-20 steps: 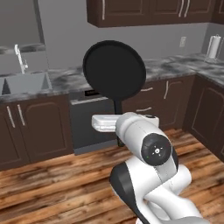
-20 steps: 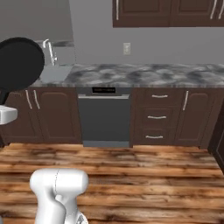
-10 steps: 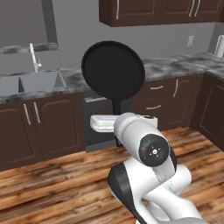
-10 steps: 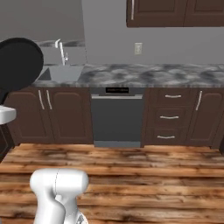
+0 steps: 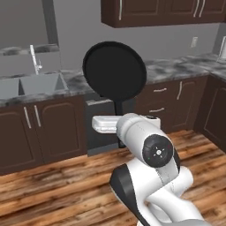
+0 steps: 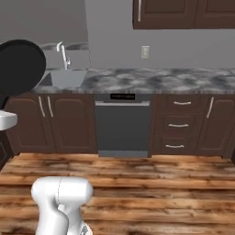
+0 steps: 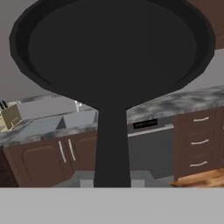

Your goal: Move the pot and pan from the stove into the sink.

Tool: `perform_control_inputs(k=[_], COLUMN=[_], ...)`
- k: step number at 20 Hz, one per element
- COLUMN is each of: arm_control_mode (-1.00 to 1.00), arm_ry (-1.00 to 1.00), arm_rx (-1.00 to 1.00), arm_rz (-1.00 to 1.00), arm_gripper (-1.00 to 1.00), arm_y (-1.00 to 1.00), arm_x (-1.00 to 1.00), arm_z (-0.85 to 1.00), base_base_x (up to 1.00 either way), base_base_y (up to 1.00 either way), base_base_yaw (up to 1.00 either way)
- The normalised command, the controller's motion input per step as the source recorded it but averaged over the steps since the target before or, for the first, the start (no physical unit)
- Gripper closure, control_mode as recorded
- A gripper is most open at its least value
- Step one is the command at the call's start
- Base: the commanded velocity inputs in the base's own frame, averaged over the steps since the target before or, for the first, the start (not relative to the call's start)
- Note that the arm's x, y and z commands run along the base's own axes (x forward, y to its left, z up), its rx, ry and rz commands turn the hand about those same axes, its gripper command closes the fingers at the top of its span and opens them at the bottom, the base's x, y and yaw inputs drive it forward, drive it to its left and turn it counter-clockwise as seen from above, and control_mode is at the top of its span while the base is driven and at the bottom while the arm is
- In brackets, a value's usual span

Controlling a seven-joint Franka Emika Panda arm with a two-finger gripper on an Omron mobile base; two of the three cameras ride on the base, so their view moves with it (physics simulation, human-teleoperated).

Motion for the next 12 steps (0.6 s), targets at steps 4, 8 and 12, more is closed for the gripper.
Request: perform_control_inputs(k=[4,8,12], arm_control_mode=[1.0,1.0,1.0], arm_ry=[0.0,0.0,0.0], arm_rx=[0.0,0.0,0.0], arm_rz=[0.0,0.0,0.0], arm_gripper=[1.0,1.0,1.0], arm_y=[0.0,0.0,0.0], arm_x=[0.0,0.0,0.0], arm_z=[0.0,0.0,0.0], base_base_x=[0.78,0.8,0.79], base_base_y=[0.1,0.12,0.16], base_base_yaw=[0.0,0.0,0.0])
